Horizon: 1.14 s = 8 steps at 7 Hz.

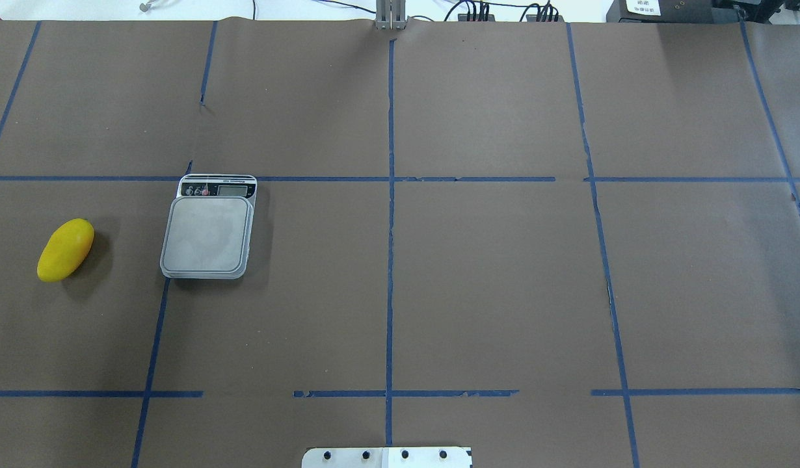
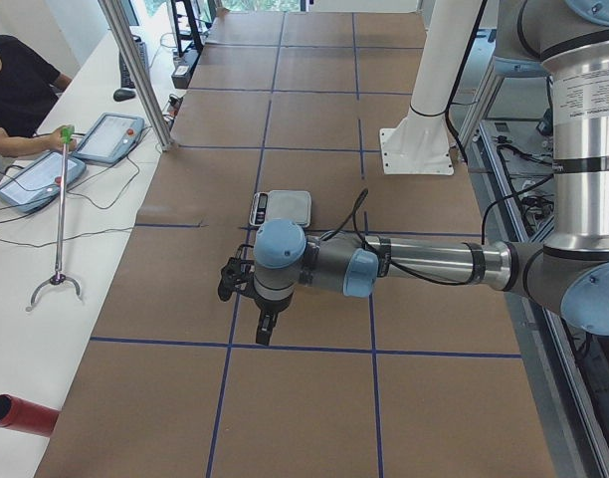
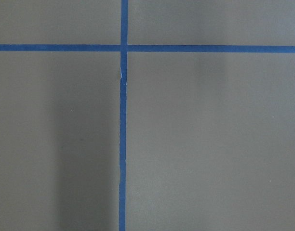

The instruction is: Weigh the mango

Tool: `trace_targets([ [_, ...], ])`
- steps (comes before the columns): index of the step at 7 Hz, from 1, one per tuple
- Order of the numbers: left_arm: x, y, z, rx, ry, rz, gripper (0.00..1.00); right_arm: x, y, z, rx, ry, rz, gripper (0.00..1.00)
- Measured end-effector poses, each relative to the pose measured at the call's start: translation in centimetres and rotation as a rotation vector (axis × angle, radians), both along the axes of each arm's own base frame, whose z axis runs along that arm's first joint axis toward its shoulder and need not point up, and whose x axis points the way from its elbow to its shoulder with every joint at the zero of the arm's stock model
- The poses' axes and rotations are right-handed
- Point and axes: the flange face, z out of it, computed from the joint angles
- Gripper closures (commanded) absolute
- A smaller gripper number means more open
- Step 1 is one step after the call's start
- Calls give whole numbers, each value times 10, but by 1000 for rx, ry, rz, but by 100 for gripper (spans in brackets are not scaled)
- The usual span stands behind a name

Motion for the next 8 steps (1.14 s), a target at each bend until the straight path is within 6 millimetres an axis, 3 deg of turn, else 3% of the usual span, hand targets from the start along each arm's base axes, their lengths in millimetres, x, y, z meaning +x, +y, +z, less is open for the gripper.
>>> trace_targets([
  [2,23,1,-67,33,32,-39,0,0,0,0,0,0,0,0],
  [4,64,3,-105,47,63,-21,0,0,0,0,0,0,0,0],
  [6,134,8,-139,17,100,-32,0,0,0,0,0,0,0,0],
  [8,196,17,-154,-3,106,-61,0,0,0,0,-1,0,0,0],
])
